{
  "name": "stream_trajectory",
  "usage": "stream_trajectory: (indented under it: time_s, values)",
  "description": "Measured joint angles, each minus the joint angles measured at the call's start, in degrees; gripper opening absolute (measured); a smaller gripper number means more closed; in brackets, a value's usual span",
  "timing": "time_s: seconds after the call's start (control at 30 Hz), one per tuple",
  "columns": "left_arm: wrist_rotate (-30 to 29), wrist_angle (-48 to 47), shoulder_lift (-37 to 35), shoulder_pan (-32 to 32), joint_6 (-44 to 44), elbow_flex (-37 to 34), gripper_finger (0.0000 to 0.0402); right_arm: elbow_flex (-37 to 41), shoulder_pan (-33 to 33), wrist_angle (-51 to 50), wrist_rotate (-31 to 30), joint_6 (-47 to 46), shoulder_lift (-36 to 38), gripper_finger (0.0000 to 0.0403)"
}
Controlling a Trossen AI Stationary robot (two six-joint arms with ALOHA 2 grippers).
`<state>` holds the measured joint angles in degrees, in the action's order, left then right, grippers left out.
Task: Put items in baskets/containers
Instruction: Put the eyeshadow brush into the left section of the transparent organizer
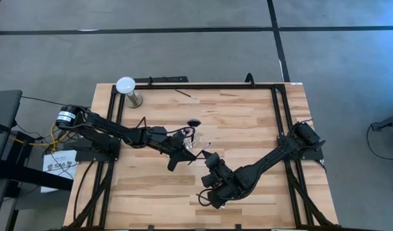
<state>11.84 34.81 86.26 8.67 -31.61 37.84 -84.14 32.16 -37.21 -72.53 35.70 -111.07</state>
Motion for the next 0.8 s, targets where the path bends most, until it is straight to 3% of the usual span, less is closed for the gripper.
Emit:
stream_trajectory:
  time_s: [0.17,0.47,0.67,0.8]
  values:
    - [-3.8,0.4,0.0,1.2,5.5,0.0,0.0011,0.0,0.8,-0.5,-2.9,-14.5,0.1,0.0010]
    - [-10.0,2.7,-2.2,2.8,16.1,-0.1,0.0011,1.0,2.4,-11.1,9.2,-55.4,2.5,0.0061]
    - [-15.5,9.4,-3.9,6.5,23.0,-2.6,0.0011,9.1,4.5,-8.3,3.9,-70.8,5.1,0.0084]
    - [-18.8,13.6,-4.0,8.5,25.7,-5.0,0.0011,16.7,5.6,0.5,-0.2,-76.4,10.0,0.0088]
